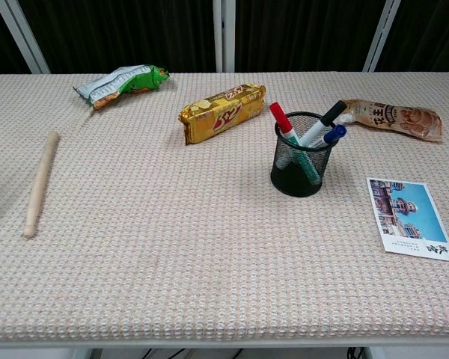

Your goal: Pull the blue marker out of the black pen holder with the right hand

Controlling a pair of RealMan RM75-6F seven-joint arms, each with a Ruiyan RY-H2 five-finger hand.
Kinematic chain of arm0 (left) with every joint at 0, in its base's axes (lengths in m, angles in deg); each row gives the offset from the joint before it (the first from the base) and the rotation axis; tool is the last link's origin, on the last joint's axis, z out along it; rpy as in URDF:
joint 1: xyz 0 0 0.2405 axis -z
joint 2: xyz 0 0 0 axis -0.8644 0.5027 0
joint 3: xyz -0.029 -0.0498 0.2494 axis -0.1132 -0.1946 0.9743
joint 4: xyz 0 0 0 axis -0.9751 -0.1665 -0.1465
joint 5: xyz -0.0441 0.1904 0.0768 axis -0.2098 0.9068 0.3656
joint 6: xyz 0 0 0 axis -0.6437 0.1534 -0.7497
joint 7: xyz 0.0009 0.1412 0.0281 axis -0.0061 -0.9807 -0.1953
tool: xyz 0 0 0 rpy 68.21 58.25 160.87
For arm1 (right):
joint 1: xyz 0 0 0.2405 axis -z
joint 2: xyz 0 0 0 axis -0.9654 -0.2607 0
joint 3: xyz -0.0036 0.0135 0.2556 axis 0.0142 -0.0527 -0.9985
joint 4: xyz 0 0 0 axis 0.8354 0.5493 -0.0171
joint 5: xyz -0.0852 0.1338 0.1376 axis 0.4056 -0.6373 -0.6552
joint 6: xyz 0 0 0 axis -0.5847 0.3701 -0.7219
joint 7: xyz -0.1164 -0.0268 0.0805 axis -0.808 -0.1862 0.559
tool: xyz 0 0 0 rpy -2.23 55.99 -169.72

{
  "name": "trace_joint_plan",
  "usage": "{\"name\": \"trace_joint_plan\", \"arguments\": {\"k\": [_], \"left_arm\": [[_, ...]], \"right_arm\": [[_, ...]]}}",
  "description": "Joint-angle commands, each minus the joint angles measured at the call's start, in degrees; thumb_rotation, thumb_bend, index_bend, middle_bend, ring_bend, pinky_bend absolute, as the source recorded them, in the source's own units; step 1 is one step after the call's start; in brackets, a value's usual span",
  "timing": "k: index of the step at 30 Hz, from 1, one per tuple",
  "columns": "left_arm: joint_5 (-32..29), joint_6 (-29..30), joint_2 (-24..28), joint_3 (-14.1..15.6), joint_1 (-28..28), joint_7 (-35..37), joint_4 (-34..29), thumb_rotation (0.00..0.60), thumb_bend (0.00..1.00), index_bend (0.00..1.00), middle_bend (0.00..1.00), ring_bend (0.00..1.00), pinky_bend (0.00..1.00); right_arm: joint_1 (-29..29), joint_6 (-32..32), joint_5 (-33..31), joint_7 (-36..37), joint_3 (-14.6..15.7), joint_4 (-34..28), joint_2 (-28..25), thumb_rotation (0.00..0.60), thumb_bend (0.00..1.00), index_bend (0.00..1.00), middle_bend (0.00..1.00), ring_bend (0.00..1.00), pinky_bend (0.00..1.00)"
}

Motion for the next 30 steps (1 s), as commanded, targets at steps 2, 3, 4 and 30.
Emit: {"name": "trace_joint_plan", "arguments": {"k": [2, 3, 4, 30], "left_arm": [[-0.19, 0.09, -0.28, -0.21, 0.08, 0.1, 0.26, 0.6, 0.17, 0.09, 0.06, 0.0, 0.05], [-0.18, 0.12, -0.37, -0.22, 0.1, 0.12, 0.37, 0.6, 0.17, 0.09, 0.06, 0.0, 0.05], [-0.15, 0.15, -0.4, -0.19, 0.09, 0.13, 0.43, 0.6, 0.17, 0.09, 0.06, 0.0, 0.05], [-1.11, -0.7, -0.84, -0.37, 0.49, 3.19, 2.96, 0.6, 0.17, 0.1, 0.06, 0.0, 0.05]], "right_arm": [[-0.2, -0.14, -0.02, -0.03, -0.39, -0.03, -0.08, 0.6, 0.18, 0.0, 0.0, 0.0, 0.0], [-0.29, -0.06, -0.01, -0.12, -0.45, -0.03, -0.08, 0.6, 0.18, 0.0, 0.0, 0.0, 0.0], [-0.35, 0.02, 0.01, -0.17, -0.46, -0.03, -0.05, 0.6, 0.18, 0.0, 0.0, 0.0, 0.0], [-14.33, 14.63, 1.12, -19.97, -4.73, -9.56, 8.34, 0.6, 0.18, 0.03, 0.0, 0.0, 0.0]]}}
